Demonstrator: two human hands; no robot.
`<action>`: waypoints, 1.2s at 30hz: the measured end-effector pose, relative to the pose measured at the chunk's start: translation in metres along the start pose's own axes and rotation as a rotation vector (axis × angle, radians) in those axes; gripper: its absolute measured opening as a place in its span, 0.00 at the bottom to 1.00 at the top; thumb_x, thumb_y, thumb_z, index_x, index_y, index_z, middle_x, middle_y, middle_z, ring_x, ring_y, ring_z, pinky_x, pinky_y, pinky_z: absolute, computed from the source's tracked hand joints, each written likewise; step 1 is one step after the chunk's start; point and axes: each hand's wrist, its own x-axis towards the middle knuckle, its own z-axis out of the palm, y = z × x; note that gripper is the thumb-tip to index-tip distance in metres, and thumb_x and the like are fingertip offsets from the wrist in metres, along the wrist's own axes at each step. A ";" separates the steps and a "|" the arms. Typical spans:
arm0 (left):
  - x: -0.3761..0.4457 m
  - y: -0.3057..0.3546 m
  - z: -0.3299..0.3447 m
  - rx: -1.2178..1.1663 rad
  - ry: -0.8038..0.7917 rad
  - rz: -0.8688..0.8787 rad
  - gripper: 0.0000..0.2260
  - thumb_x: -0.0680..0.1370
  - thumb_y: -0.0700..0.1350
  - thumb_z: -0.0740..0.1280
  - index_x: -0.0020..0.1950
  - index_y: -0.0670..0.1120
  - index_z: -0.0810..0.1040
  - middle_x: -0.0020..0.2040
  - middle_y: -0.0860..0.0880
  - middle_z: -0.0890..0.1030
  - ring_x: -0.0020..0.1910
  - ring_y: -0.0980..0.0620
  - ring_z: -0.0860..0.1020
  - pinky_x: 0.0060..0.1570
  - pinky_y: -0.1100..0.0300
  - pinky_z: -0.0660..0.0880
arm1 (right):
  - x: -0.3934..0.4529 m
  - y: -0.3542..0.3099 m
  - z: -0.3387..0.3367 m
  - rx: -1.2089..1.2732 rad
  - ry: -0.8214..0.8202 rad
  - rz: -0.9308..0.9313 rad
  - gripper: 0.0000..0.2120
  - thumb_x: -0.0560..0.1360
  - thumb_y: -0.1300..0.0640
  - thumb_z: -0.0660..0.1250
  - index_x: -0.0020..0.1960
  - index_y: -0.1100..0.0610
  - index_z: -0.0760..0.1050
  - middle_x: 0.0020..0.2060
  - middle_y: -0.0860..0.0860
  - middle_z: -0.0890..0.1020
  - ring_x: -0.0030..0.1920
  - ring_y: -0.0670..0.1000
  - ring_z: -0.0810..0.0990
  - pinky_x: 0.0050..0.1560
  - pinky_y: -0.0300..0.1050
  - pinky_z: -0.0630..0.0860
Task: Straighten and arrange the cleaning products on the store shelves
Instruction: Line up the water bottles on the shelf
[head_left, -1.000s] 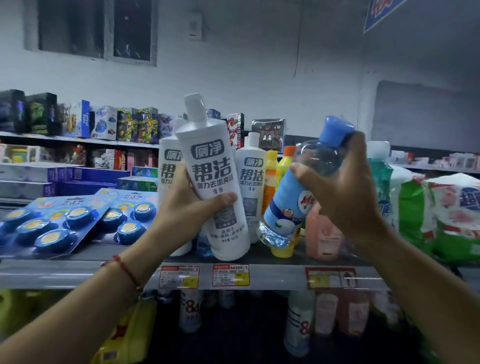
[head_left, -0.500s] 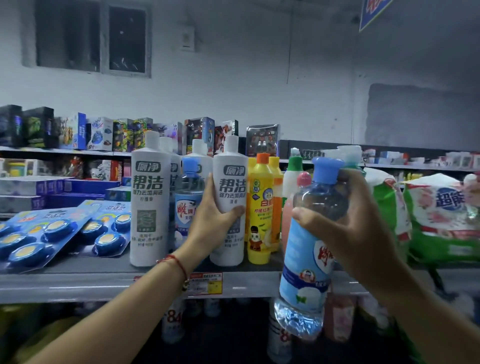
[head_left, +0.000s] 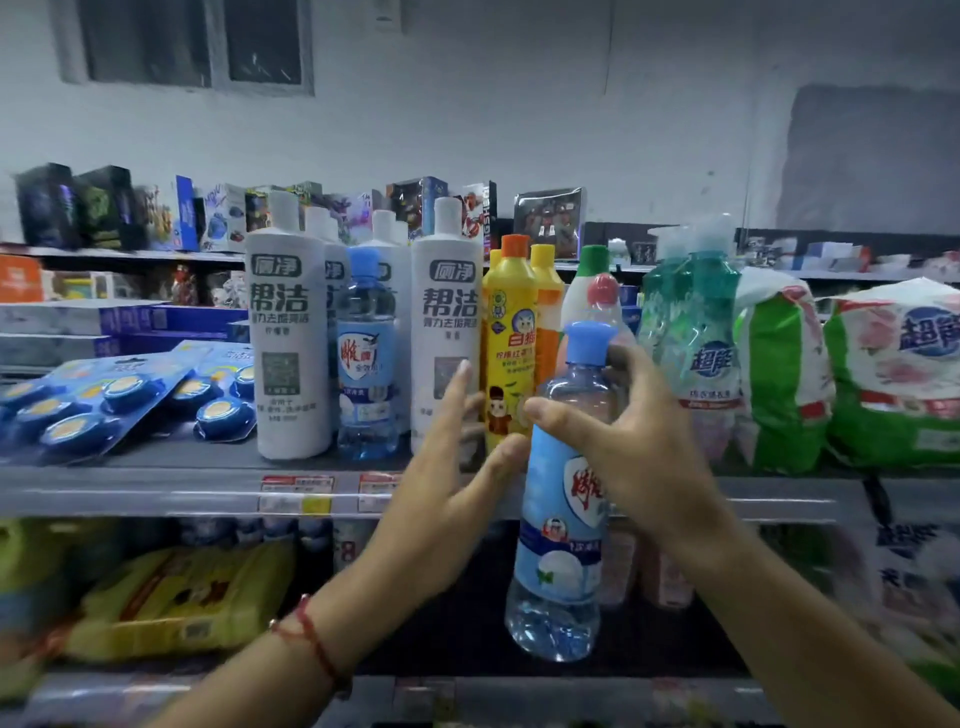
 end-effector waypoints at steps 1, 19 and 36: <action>-0.017 0.003 0.009 -0.151 -0.078 -0.089 0.37 0.78 0.67 0.64 0.82 0.64 0.49 0.73 0.61 0.72 0.68 0.66 0.74 0.62 0.64 0.76 | -0.005 0.004 0.006 0.013 -0.030 0.029 0.26 0.68 0.44 0.79 0.62 0.42 0.71 0.53 0.44 0.82 0.51 0.41 0.83 0.48 0.37 0.79; -0.189 -0.075 0.023 -1.037 0.653 -1.068 0.20 0.69 0.54 0.71 0.52 0.40 0.82 0.43 0.40 0.82 0.40 0.44 0.82 0.52 0.48 0.79 | -0.211 0.089 0.085 0.389 -0.875 0.815 0.32 0.68 0.64 0.80 0.66 0.46 0.72 0.51 0.38 0.86 0.52 0.40 0.85 0.45 0.32 0.78; -0.306 -0.100 -0.250 -0.282 0.634 -0.849 0.14 0.81 0.50 0.69 0.66 0.55 0.74 0.53 0.54 0.86 0.52 0.55 0.85 0.53 0.56 0.80 | -0.266 -0.031 0.378 0.423 -1.209 0.804 0.30 0.66 0.67 0.77 0.64 0.49 0.74 0.52 0.52 0.86 0.53 0.52 0.86 0.59 0.56 0.81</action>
